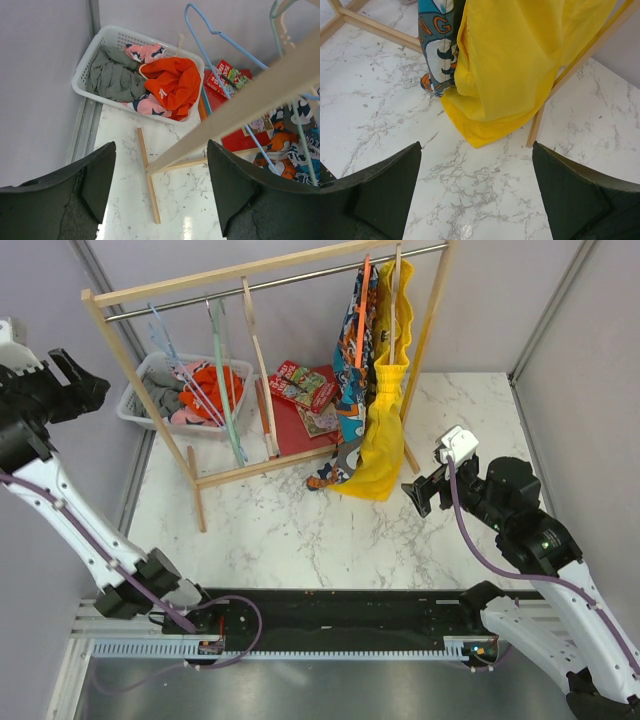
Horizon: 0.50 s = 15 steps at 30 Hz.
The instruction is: Place the shorts on the hanger
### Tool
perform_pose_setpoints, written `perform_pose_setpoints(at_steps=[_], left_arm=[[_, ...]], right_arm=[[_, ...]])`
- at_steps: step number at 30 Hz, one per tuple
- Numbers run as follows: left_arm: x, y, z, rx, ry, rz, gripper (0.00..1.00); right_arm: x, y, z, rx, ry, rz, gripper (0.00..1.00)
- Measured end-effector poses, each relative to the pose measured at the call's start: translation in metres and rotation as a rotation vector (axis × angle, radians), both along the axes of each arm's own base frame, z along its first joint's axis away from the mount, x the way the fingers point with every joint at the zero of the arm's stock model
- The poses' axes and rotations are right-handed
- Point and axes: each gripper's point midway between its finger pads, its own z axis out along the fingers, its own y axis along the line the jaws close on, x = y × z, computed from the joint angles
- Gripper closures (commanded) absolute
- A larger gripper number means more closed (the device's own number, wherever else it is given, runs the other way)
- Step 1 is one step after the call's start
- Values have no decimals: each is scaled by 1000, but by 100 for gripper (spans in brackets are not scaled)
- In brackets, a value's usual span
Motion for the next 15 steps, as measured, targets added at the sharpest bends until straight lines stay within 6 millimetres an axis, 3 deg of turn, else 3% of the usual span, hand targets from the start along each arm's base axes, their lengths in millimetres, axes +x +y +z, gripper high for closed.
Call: perform_pose_setpoints(at_steps=[4,8,9,15], left_arm=[[49,33,-33,-28,78,-97,21],[94,58,-96,-63,211,-158,21],[103,60,-117,-74,260,-177,21],[144,37,-161,-21,356,-283,17]], right_arm=[[-1,3,-2,2,9,16,2],[-1,7,-4,6,25,34,2],[-1,8,-4,9,28,36,2],[0,12,-8,14,51,44,2]])
